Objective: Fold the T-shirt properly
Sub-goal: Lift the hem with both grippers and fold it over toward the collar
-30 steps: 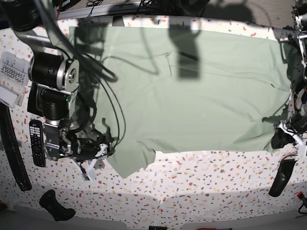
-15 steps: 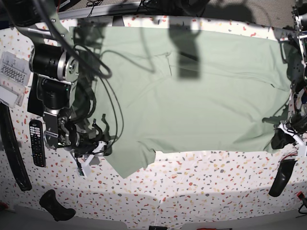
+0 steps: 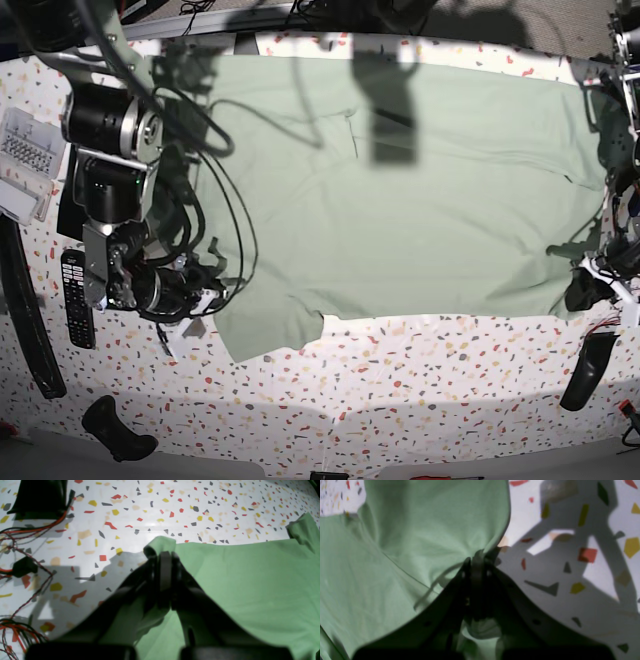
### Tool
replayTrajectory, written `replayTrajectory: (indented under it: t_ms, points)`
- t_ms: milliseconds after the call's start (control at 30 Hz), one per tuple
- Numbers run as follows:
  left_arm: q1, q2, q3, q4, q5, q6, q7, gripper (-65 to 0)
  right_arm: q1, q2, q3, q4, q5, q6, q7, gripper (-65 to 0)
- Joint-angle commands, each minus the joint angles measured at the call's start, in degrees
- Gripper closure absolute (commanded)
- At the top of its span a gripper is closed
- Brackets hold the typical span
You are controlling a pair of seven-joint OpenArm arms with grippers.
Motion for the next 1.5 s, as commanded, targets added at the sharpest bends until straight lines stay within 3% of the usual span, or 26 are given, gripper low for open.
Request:
replayTrajectory:
  t_ms: [0, 367, 667, 833, 967, 1133, 1300, 1467]
  points:
    - [-1.42, -1.29, -0.37, 0.98, -0.9, -0.2, -1.75, 0.0, 1.6, 0.33, -0.04, 1.7, 0.22, 0.46, -0.07, 0.0]
    - [-1.4, -1.31, -0.37, 0.98, -0.39, -0.2, -1.73, 0.0, -0.96, 0.61, -0.04, 13.66, 3.1, 1.37, -3.41, 0.0]
    - [-1.4, -1.31, -0.37, 0.98, -0.46, -0.17, -1.73, 0.0, -11.91, 2.93, -0.04, 29.44, 9.53, 1.37, -5.31, 0.0]
    - [-1.4, -1.77, -0.37, 1.44, -0.5, -0.17, -1.7, 0.0, -17.79, 3.19, 0.04, 39.32, 10.1, 1.37, -5.35, 0.0]
    - [-1.38, -2.47, -0.37, 3.15, -0.48, -0.2, -0.94, 0.0, -20.94, 3.19, 0.04, 46.38, 15.32, 1.37, -7.69, 0.0]
    - [-1.4, -3.28, -0.37, 4.7, -0.5, -0.13, 2.27, 0.0, -23.85, 3.21, 0.07, 54.53, 15.67, 1.37, -10.56, 0.0]
    - [-1.22, -3.37, -0.37, 4.83, -0.48, -0.15, 3.93, 0.0, -27.04, 3.19, 0.87, 56.19, 15.43, 1.37, -10.58, 0.0]
    - [-1.18, -4.07, -0.37, 4.83, -0.5, -0.09, 6.71, 0.0, -29.16, 3.39, 6.4, 56.28, 18.08, 1.37, -10.73, 0.0]
